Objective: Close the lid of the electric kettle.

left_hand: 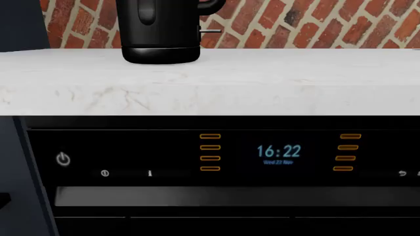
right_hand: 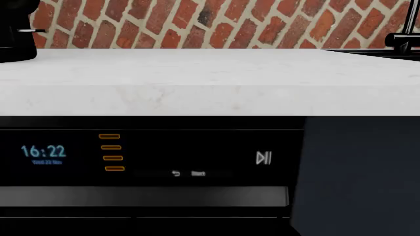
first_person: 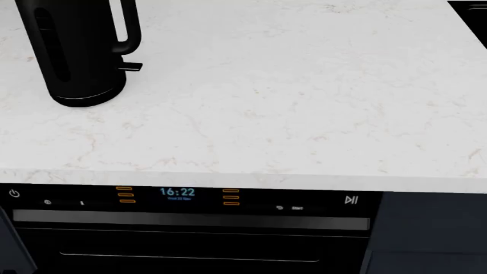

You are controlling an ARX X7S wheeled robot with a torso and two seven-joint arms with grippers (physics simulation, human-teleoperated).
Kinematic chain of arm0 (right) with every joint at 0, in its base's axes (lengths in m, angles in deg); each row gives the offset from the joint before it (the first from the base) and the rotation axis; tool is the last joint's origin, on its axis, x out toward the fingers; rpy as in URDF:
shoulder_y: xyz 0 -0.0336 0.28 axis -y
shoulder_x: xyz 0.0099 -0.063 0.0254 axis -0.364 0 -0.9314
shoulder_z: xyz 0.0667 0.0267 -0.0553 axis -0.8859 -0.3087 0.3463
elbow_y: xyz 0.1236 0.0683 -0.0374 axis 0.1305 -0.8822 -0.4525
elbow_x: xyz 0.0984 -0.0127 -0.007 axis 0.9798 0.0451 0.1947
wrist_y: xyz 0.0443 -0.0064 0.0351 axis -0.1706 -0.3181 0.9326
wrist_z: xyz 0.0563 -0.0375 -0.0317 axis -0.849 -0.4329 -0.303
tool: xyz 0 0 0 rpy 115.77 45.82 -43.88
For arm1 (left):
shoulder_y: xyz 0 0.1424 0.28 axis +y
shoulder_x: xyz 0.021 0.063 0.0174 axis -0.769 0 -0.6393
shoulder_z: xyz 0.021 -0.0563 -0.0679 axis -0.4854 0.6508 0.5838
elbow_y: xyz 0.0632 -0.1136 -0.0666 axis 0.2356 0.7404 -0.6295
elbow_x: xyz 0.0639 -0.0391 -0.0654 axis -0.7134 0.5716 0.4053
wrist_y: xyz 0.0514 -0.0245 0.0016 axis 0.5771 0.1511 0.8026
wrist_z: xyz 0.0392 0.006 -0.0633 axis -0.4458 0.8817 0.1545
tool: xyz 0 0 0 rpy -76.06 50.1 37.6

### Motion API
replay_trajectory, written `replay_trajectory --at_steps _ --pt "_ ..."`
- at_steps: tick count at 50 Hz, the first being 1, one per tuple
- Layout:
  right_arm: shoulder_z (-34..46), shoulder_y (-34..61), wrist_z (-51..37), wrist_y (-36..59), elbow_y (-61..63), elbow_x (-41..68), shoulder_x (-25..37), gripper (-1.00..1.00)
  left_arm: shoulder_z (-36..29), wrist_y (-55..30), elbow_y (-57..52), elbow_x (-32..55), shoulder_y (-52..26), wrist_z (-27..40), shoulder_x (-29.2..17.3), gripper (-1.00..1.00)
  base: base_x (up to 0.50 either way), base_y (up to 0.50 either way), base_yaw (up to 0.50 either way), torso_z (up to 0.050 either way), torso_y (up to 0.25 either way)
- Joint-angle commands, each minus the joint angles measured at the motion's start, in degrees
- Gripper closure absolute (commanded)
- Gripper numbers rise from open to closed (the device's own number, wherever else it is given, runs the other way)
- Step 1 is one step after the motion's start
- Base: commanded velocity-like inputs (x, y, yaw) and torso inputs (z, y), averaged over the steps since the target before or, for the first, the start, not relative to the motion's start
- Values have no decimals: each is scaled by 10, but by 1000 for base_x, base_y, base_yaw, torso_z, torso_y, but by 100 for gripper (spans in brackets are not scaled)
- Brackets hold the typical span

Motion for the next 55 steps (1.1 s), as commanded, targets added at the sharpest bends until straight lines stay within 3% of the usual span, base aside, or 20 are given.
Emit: replay_trajectory --at_steps 1,12,16,21,26,28,38,49,55 --pt "50 6 -49 -13 -15 41 40 -100 -31 4 5 26 -2 30 -26 -100 0 0 0 0 0" --pt "58 3 -56 -3 -2 50 48 -100 -44 -32 1 23 -9 57 -35 -100 0 0 0 0 0" --pt "62 3 -58 1 1 52 51 -100 -59 20 -24 27 11 37 -48 -100 0 0 0 13 12" --pt "66 3 -62 0 1 57 54 -100 -60 24 -14 41 9 37 -48 -100 0 0 0 40 40" --pt "57 -5 -75 81 119 75 70 -100 -46 -55 -89 57 11 51 -59 -100 0 0 0 0 0" --pt "47 -9 -81 131 184 89 81 -100 -32 -136 -195 74 23 54 -81 -100 0 0 0 0 0" --pt "27 6 -97 287 351 123 118 -100 -26 -306 -404 120 16 51 -130 -100 0 0 0 0 0" --pt "10 65 -117 445 481 147 164 -100 -19 -403 -483 141 -26 55 -161 -100 0 0 0 0 0" --pt "-6 101 -123 514 533 169 175 -100 -14 -416 -520 145 -38 56 -172 -100 0 0 0 23 7"
